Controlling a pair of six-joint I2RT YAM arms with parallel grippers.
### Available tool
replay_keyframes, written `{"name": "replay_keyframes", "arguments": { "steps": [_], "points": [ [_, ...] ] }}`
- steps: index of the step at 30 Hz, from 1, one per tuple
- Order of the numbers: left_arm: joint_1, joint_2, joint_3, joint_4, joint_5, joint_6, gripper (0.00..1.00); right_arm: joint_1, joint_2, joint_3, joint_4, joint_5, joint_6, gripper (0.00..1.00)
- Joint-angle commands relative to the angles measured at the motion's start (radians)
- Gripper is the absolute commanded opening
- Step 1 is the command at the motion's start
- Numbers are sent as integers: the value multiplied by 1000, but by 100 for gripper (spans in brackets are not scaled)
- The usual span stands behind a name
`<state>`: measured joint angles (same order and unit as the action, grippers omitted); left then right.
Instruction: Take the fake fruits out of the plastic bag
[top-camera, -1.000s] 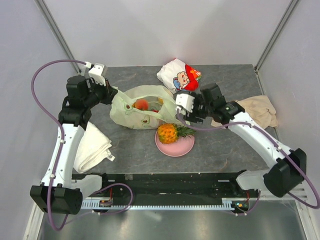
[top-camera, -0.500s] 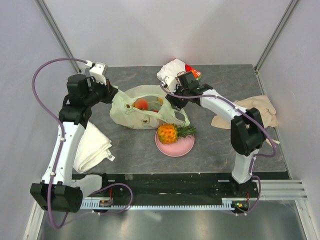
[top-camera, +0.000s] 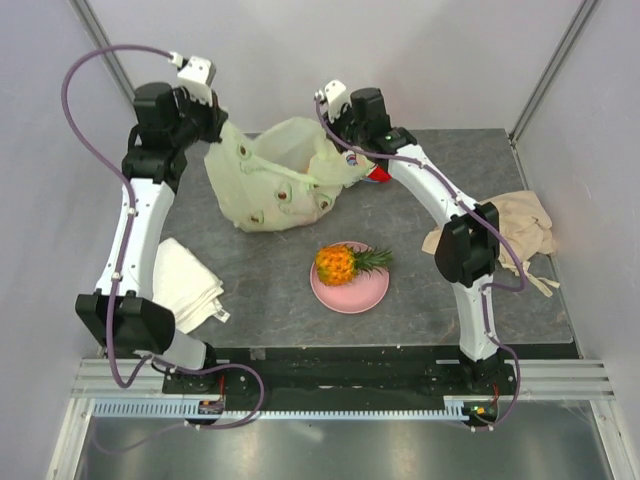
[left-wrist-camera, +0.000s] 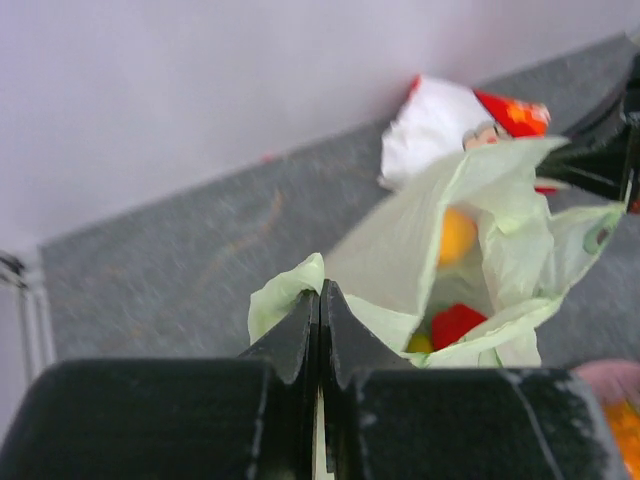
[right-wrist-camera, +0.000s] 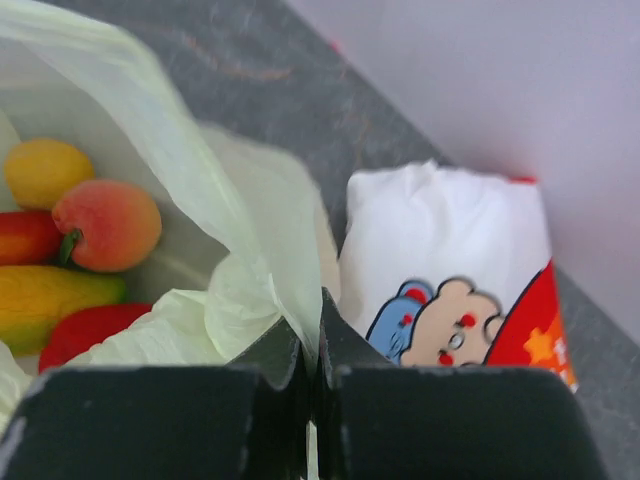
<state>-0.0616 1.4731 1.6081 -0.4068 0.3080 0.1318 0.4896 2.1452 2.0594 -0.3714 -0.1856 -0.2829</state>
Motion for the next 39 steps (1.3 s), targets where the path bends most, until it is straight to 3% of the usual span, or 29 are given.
{"name": "replay_keyframes", "arguments": {
  "steps": [1, 6, 10, 14, 16, 18, 22, 24, 26, 30, 34, 39],
  "points": [
    [-3, 49, 252, 80, -81, 103, 2, 0, 47, 185, 111, 50, 34, 0],
    [-4, 73, 392, 94, -48, 138, 2, -3, 38, 229, 157, 81, 39, 0],
    [-4, 1, 359, 51, 32, 121, 2, -11, -54, 139, 151, 69, 53, 0],
    [-7, -134, 141, -36, 103, 127, 2, -11, -189, -178, 146, 18, 2, 2],
    [-7, -226, -40, -82, 111, 120, 2, -13, -260, -342, 143, 9, 5, 3],
    [-9, -311, -205, -119, 146, 121, 2, -10, -316, -431, 121, -31, 16, 8],
    [-9, -417, -397, -214, 151, 129, 2, 1, -367, -551, 10, -68, 25, 23],
    [-10, -463, -483, -237, 140, 123, 2, 0, -412, -564, -37, -66, 27, 39],
    [-9, -513, -520, -239, 137, 109, 2, 1, -456, -573, -41, -77, 24, 49],
    [-9, -539, -563, -239, 131, 88, 2, 10, -582, -553, -43, -178, -2, 60],
    [-9, -537, -576, -222, 94, 68, 2, 90, -630, -524, -41, -227, -62, 59],
    [8, -548, -548, -182, -10, -30, 2, 176, -561, -536, -46, -267, -108, 41]
  ]
}}
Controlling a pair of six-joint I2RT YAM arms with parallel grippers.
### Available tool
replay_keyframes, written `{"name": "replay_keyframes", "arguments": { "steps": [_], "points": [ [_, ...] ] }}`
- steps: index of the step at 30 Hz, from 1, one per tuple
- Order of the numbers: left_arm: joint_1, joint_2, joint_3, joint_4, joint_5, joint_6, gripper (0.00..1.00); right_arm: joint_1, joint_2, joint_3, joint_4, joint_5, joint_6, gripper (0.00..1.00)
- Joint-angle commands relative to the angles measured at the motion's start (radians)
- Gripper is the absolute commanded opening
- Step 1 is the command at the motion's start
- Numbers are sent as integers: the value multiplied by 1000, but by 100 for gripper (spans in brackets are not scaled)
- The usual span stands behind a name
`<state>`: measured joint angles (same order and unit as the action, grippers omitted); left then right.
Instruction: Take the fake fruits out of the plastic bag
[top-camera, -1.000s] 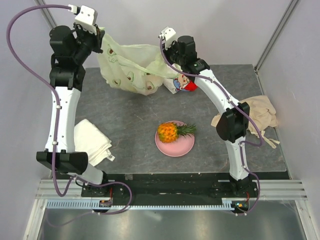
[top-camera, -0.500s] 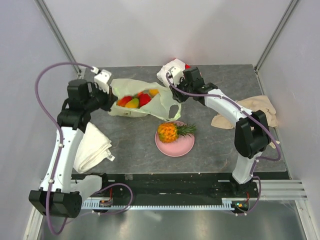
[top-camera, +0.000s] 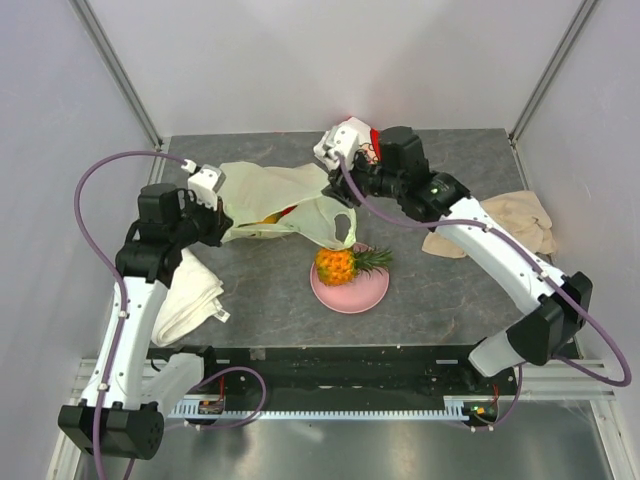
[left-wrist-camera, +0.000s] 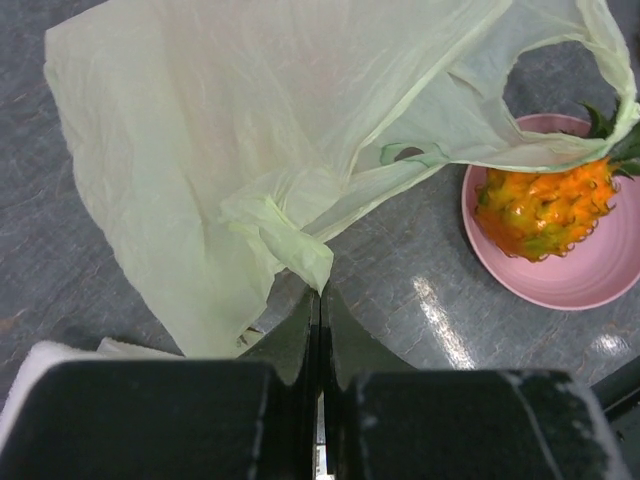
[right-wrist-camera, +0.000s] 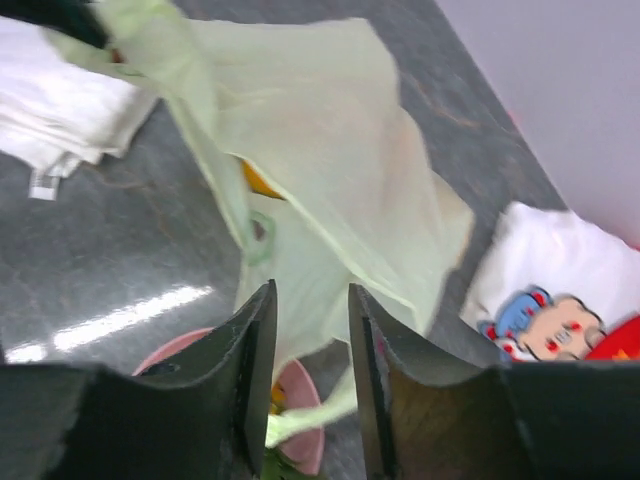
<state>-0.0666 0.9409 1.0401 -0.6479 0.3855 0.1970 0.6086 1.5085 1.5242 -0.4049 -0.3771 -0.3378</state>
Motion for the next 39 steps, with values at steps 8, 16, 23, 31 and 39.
{"name": "replay_keyframes", "arguments": {
  "steps": [8, 16, 23, 31, 39],
  "points": [
    [16, 21, 104, 77, -19, -168, 2, 117, 320, 143, 66, -45, 17, 39],
    [25, 47, 126, 102, 7, -182, 2, 117, 648, 454, 139, 171, 75, 38],
    [25, 68, 127, 106, 44, -186, 2, 99, 830, 571, 186, 453, 91, 63],
    [25, 98, 124, 109, 59, -180, 2, 49, 932, 659, 201, 573, 111, 83],
    [25, 121, 132, 109, 62, -176, 2, 28, 1033, 767, 103, 613, 85, 91]
  ]
}}
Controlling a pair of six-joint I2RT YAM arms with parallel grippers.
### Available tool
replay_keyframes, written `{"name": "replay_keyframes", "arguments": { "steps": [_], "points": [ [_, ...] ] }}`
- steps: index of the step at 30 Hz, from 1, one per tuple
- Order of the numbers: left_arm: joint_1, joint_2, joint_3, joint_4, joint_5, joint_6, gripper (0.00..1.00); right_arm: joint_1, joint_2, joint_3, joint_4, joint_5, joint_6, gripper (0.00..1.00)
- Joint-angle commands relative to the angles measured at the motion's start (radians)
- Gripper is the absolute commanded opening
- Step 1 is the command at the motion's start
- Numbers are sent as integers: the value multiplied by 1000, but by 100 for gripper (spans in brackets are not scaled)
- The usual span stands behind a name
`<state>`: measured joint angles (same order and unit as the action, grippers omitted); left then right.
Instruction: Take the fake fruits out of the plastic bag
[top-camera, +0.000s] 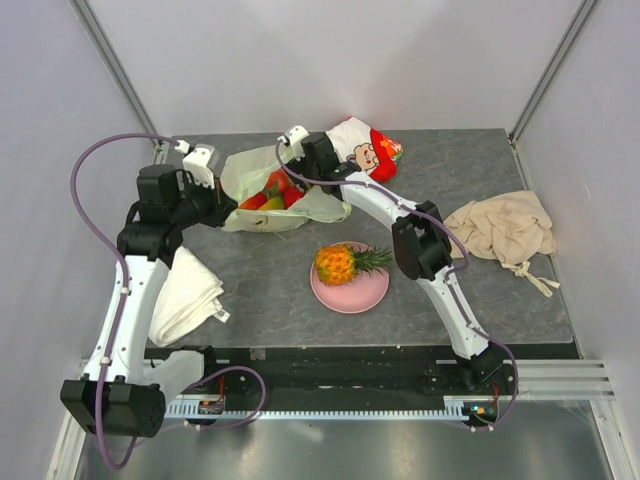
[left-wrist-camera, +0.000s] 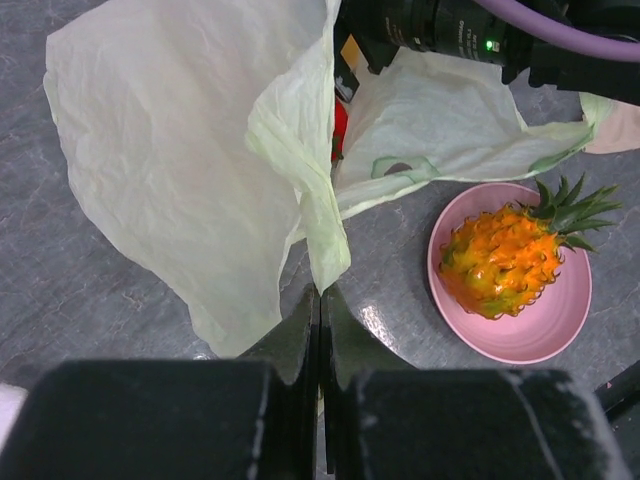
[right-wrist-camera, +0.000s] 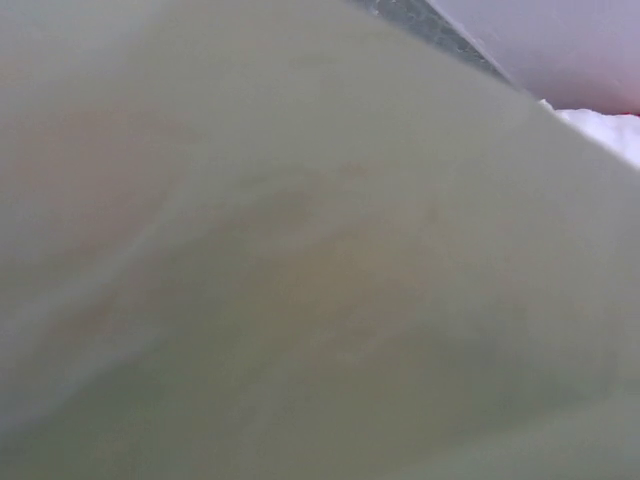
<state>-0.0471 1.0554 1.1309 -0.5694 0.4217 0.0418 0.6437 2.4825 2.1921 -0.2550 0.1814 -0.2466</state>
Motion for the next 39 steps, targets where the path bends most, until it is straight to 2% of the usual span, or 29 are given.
{"name": "replay_keyframes", "arguments": {
  "steps": [1, 7, 12, 18, 21, 23, 26, 34, 39],
  "points": [
    [6, 11, 40, 31, 26, -19, 2, -15, 68, 110, -62, 59, -5, 93],
    [6, 18, 43, 29, 31, -14, 2, -32, 73, 110, -75, 30, -6, 96],
    [6, 26, 49, 31, 31, -14, 2, -32, 62, 92, -81, 23, -2, 91],
    [6, 26, 52, 35, 32, -17, 2, -32, 52, 90, -93, -2, -28, 61],
    [6, 25, 52, 37, 37, -19, 2, -33, 24, 92, -92, -25, -36, 50],
    [6, 22, 44, 37, 37, -17, 2, -33, -11, 92, -92, -46, -26, 48],
    [6, 17, 33, 45, 37, -19, 2, -33, -92, 71, -93, -124, 7, 44],
    [6, 29, 40, 74, 48, -33, 2, -33, -353, -176, -46, -350, 82, 40],
    [6, 40, 49, 88, 57, -58, 2, -36, -441, -327, -14, -577, 99, 40]
  ]
}}
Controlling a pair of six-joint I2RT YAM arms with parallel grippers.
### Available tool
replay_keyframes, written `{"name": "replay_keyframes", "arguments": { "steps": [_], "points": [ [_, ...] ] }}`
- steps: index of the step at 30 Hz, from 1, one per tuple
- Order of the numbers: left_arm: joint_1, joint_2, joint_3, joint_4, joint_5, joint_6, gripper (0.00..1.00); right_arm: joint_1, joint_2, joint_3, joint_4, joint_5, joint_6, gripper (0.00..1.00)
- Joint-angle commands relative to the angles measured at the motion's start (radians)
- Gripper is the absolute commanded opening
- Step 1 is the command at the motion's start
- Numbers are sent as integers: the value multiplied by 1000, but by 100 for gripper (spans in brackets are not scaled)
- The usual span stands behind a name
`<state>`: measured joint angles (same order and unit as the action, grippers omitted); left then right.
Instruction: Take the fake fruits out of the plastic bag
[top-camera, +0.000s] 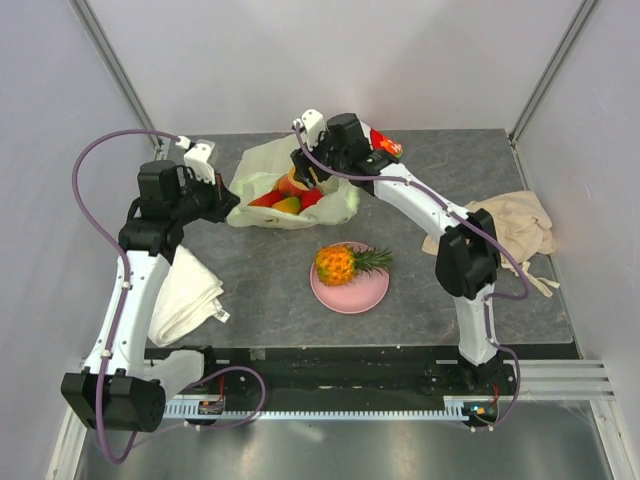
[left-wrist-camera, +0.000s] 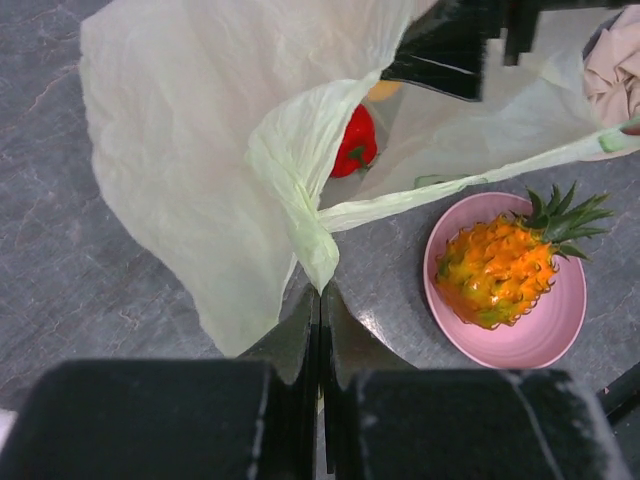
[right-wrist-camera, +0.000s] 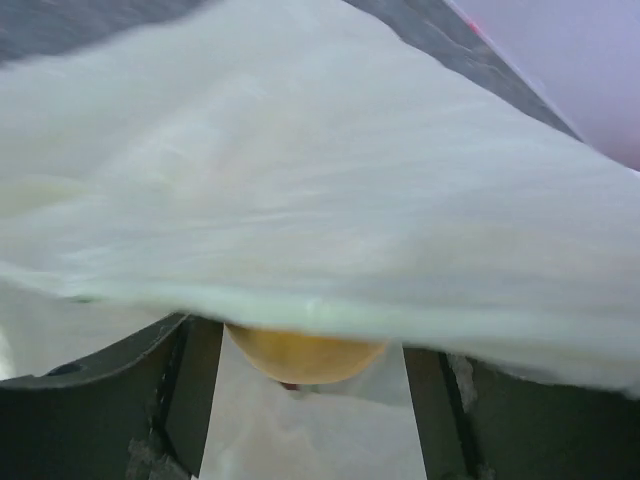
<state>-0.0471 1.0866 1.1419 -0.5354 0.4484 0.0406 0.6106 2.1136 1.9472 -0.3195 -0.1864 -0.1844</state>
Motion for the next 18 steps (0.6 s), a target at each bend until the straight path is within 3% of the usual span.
{"name": "replay_keyframes", "arguments": {
  "steps": [1, 10, 18],
  "points": [
    [4, 10, 42, 55, 32, -62, 2, -3, -82, -93, 51, -234, 48, 40],
    [6, 22, 87, 61, 19, -51, 2, 3, -164, -163, 50, -430, 95, 40],
    [6, 26, 94, 64, 15, -45, 2, 26, -303, -192, -61, -482, 5, 39]
  ]
}}
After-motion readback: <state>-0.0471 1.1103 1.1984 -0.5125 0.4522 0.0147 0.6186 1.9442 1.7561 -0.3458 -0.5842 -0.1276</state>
